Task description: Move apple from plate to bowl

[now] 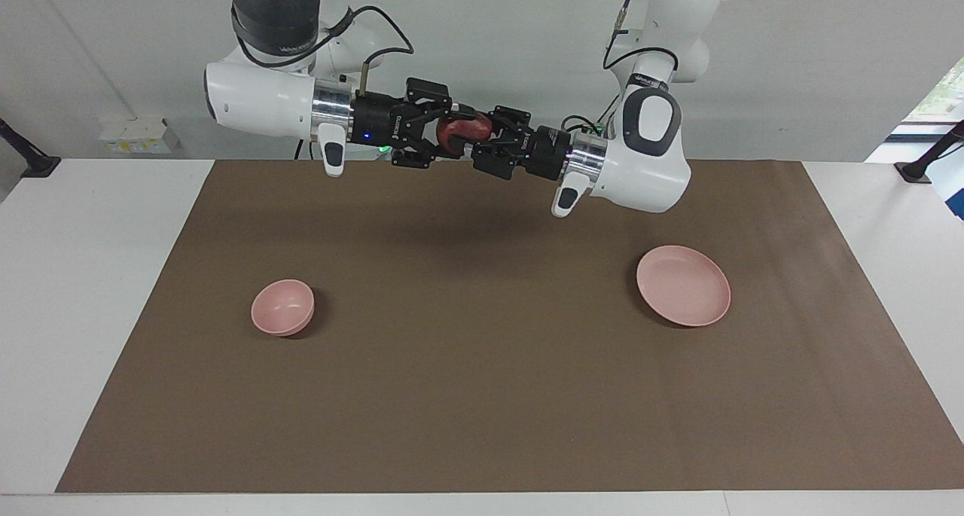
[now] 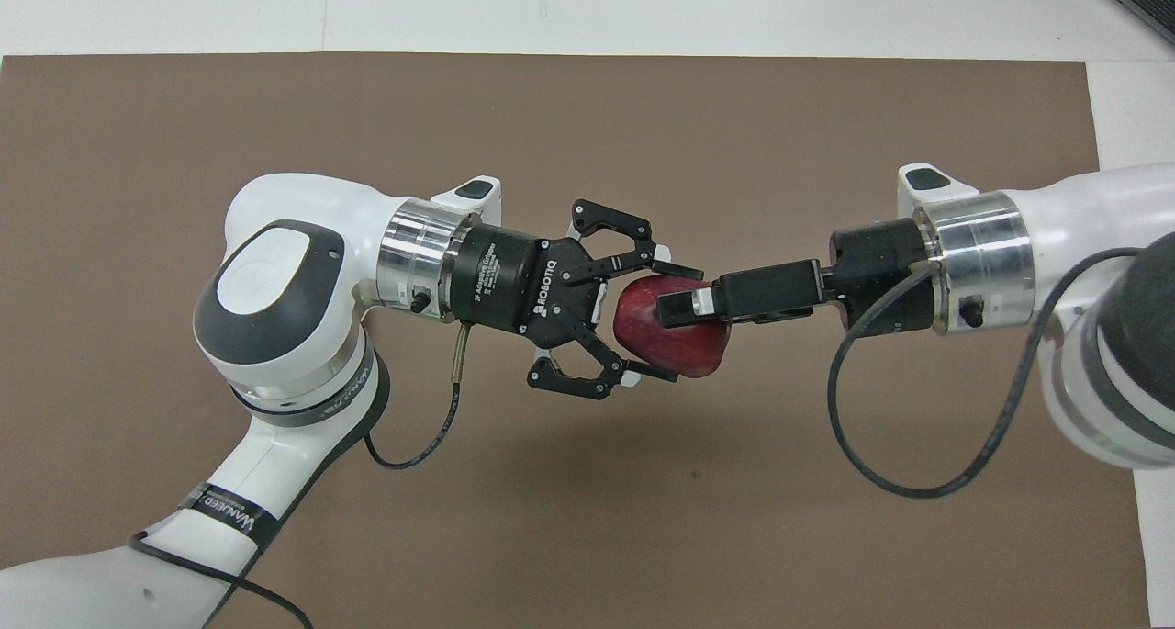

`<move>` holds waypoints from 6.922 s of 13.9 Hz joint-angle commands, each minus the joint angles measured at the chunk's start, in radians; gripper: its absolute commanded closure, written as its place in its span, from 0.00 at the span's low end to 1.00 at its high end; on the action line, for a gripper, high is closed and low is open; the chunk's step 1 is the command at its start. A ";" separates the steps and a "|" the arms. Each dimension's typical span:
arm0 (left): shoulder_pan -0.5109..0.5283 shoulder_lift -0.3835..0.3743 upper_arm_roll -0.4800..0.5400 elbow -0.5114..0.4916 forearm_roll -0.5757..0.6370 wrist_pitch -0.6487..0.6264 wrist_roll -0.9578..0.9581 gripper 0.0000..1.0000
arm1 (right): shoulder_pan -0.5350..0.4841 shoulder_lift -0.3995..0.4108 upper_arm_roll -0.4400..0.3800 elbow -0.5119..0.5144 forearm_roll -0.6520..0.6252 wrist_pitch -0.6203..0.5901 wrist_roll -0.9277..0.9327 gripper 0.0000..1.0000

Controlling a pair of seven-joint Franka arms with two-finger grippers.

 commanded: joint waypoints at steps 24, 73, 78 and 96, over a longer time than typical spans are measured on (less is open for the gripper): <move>0.025 -0.070 0.023 0.115 0.620 0.036 0.008 0.00 | -0.051 -0.012 0.000 0.040 -0.317 -0.003 0.047 1.00; 0.083 -0.163 0.043 0.135 1.475 -0.001 0.496 0.00 | -0.169 0.390 0.009 0.207 -1.357 0.304 -0.214 0.00; 0.083 -0.172 0.043 0.133 1.477 -0.002 0.499 0.00 | -0.168 0.324 0.031 0.298 -1.308 0.221 0.132 0.00; 0.195 -0.211 0.072 0.173 1.519 -0.018 0.571 0.00 | -0.189 0.077 0.018 0.430 -1.271 -0.119 0.227 0.00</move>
